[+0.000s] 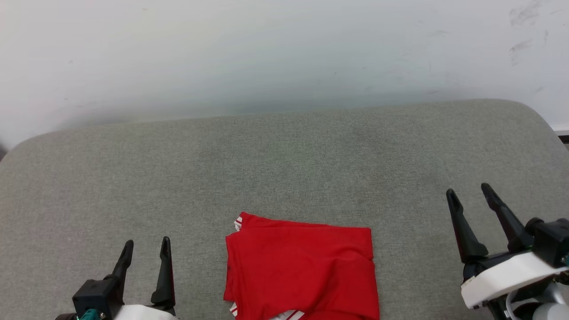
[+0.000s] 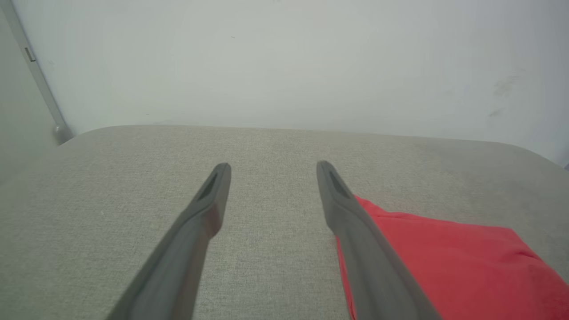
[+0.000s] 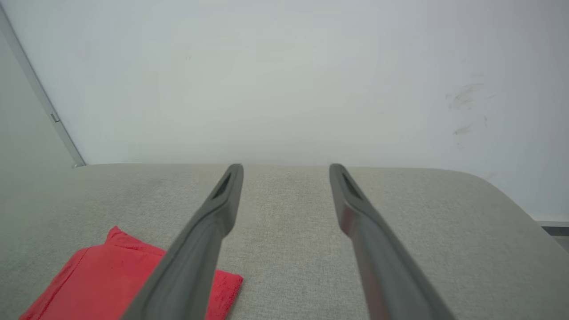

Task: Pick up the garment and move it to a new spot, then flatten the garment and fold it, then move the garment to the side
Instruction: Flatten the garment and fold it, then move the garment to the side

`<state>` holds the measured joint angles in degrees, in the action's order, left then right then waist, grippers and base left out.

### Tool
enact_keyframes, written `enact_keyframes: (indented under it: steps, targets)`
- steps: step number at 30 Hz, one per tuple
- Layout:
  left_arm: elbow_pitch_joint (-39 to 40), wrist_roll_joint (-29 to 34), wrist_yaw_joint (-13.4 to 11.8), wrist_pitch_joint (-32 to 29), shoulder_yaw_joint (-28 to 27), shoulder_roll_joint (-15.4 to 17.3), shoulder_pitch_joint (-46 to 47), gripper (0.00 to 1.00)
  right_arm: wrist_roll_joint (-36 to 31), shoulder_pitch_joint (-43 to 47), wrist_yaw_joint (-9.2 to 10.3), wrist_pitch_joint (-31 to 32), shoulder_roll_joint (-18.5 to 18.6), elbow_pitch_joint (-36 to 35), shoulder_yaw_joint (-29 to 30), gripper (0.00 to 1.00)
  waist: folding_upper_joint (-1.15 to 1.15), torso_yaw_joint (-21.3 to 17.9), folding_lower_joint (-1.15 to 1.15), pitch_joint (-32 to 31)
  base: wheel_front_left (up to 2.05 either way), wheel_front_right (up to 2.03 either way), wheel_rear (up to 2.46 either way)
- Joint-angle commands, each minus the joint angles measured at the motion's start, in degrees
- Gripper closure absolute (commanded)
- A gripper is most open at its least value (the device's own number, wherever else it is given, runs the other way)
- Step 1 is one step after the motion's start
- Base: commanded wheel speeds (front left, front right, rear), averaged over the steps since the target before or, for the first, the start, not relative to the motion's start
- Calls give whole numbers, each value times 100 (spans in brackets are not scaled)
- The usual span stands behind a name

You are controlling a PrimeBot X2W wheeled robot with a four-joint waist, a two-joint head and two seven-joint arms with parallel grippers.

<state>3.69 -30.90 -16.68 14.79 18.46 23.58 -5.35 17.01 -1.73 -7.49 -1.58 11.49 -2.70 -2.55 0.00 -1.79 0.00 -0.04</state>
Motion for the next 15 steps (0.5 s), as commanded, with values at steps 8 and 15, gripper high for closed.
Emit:
enact_keyframes:
  steps: [8, 15]
  targets:
    - [70, -51, -109, 18, -35, -10, -186, 0, -186, 371, 1, 94, -236, -245, 95, 0, 0, -28, 0, -2, 0, 0, 0]
    - [87, -50, -141, 20, -47, -10, -97, 0, -145, 330, 1, 271, -213, -310, 117, 0, 0, -11, 0, 31, 0, 0, 0]
